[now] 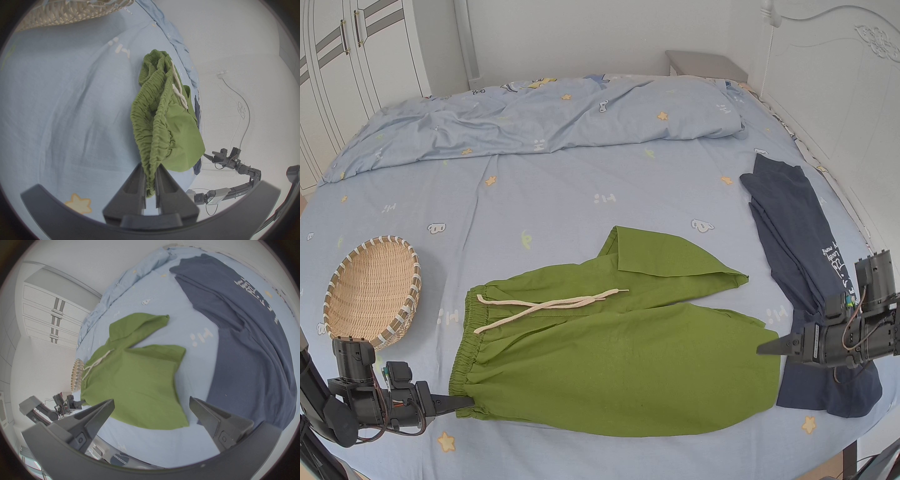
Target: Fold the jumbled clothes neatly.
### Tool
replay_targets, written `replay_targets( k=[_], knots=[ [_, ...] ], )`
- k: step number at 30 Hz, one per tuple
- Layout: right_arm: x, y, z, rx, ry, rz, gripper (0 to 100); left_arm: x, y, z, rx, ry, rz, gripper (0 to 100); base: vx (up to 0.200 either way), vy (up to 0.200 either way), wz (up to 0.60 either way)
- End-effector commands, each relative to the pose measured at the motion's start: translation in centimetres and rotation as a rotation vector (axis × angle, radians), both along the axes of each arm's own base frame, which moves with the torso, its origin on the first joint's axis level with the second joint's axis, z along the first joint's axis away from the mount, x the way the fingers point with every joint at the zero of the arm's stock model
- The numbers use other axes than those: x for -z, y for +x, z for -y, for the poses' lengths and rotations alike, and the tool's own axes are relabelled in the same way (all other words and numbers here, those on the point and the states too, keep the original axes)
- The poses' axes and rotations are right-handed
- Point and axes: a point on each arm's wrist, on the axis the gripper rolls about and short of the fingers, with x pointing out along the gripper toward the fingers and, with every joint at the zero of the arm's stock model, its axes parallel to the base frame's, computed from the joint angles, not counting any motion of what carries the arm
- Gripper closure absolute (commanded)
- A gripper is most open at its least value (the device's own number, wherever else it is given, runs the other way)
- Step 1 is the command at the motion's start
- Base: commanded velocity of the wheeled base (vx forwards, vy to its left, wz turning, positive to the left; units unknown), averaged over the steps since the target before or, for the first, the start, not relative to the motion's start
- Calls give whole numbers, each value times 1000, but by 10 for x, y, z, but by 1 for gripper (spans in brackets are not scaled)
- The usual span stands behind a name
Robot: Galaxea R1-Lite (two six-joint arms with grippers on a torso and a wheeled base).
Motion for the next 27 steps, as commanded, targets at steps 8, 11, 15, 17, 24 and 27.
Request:
replay_targets(
  k=[8, 11, 15, 17, 24, 27],
  knots=[
    [42, -40, 40, -138, -51, -27, 0, 1, 4, -6, -8, 30, 40, 100, 0, 0, 0],
    [55, -38, 41, -179, -14, -50, 0, 0, 5, -6, -8, 31, 41, 100, 0, 0, 0],
    [70, -36, 39, -198, -11, -39, 0, 0, 5, -7, -9, 30, 42, 100, 0, 0, 0],
    [76, -35, 35, -217, -11, -28, 0, 0, 5, -7, -10, 30, 41, 100, 0, 0, 0],
    [109, -33, 31, -264, 18, 17, 0, 2, 9, -8, -12, 28, 41, 100, 0, 0, 0],
    [120, -32, 29, -283, 32, 48, 0, 2, 10, -8, -12, 28, 42, 100, 0, 0, 0]
  ],
)
